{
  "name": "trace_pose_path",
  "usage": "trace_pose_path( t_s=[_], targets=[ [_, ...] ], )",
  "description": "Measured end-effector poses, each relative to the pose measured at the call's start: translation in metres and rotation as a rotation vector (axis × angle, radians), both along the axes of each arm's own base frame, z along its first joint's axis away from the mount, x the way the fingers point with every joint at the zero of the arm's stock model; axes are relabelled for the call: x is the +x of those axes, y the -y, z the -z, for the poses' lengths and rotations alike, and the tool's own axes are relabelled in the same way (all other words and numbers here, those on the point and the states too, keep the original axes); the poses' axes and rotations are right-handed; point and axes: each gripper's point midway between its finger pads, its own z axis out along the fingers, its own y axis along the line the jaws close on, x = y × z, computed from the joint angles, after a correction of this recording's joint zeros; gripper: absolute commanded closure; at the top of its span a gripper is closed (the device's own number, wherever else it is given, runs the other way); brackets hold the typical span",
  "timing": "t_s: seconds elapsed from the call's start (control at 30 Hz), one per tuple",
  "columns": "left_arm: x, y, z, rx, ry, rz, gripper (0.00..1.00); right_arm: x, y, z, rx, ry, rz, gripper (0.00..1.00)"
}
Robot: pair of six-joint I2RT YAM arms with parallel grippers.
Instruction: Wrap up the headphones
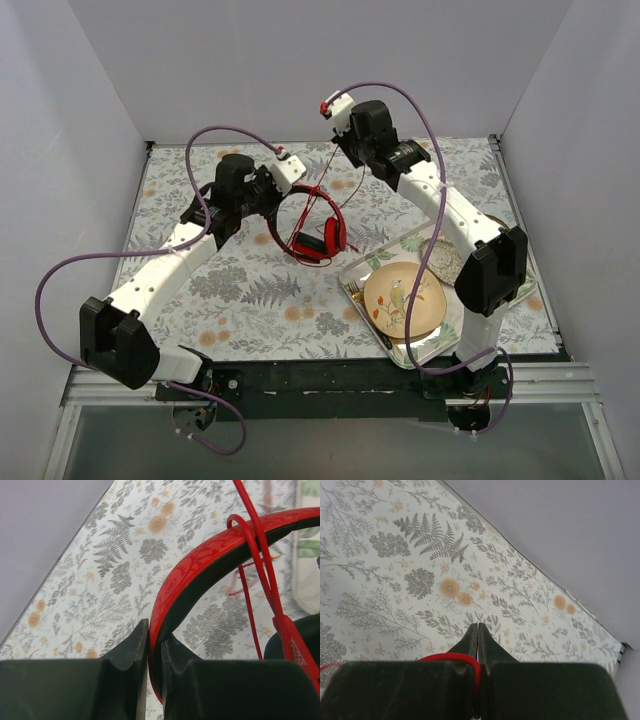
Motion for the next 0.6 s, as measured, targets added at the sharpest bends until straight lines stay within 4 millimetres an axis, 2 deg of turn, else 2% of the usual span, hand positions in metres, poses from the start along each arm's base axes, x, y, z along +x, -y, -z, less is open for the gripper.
trace_pose_path(
  t_s=[0.07,0.13,0.2,0.3,0.33,0.37,0.47,0.6],
  targets=[
    [-0.007,0.006,-0.008,-0.034,-0.038,0.025,1.0,0.001,-0.003,0.004,0.026,-0.004,-0.027,0.99],
    [-0.016,0.011,-0.015,-0.072,-0.086,0.046,1.0,-0.002,-0.006,0.016,0.057,-0.019,-0.066,0.99],
    [-0.026,0.017,-0.027,-0.114,-0.135,0.067,1.0,-0.013,-0.007,0.032,0.095,-0.051,-0.113,0.99],
    [-0.039,0.025,-0.052,-0.196,-0.198,0.082,1.0,-0.031,-0.014,0.045,0.176,-0.071,-0.189,0.98],
    [-0.042,0.027,-0.06,-0.222,-0.214,0.081,1.0,-0.038,-0.018,0.046,0.214,-0.073,-0.221,0.97],
    [-0.045,0.029,-0.072,-0.253,-0.225,0.078,1.0,-0.044,-0.022,0.046,0.251,-0.072,-0.254,0.91],
    [-0.051,0.033,-0.11,-0.346,-0.233,0.066,1.0,-0.059,-0.042,0.033,0.396,-0.057,-0.348,0.82],
    [-0.061,0.038,-0.157,-0.458,-0.217,0.083,1.0,-0.065,-0.056,0.026,0.533,-0.056,-0.391,0.76]
  ],
)
